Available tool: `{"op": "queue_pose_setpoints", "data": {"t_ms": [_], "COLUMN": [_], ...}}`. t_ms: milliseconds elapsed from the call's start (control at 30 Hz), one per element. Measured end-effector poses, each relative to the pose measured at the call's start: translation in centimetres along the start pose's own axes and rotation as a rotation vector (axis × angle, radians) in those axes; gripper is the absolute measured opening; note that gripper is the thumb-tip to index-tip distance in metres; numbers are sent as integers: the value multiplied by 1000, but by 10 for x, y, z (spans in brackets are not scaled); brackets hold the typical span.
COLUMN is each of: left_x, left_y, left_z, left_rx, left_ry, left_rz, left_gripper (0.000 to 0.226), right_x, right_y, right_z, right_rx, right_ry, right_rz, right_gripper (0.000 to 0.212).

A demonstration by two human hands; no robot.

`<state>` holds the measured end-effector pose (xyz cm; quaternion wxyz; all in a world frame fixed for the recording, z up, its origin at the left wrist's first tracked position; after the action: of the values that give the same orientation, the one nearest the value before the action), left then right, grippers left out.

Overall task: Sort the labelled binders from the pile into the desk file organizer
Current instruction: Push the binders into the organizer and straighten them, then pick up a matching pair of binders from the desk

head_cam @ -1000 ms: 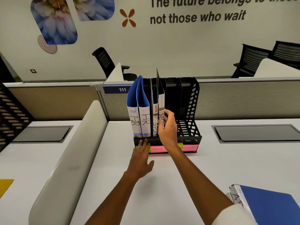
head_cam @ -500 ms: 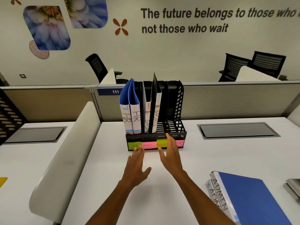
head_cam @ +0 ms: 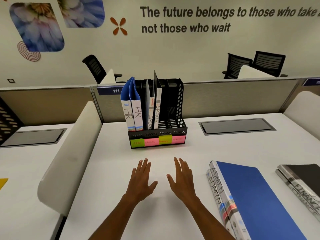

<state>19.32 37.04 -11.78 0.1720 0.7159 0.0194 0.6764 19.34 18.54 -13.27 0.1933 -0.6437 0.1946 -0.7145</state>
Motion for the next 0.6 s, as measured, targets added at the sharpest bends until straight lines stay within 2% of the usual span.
{"op": "queue_pose_setpoints", "data": {"t_ms": [267, 600], "left_x": [-7, -16], "left_y": [21, 45], "left_z": [-38, -113], "left_rx": [-36, -87], "left_ry": [-10, -29], "left_rz": [3, -83], "left_gripper": [84, 83], "right_x": [10, 53], "right_y": [16, 29], "right_z": [-63, -153], "right_rx": [-81, -149], "right_ry": [-25, 93], "right_rz": [-48, -94], "right_gripper": [76, 74]}}
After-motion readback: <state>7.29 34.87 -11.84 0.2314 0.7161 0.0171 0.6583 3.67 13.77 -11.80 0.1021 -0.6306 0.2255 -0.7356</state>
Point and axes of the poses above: each hand's wrist, its own z-axis towards the middle knuckle, its own x-axis out of the back of the hand, y = z × x, the point moved 5 cm from there along z, towards the middle knuckle, and after that the axes turned 2 degrees about z, right-handed, at the moved point
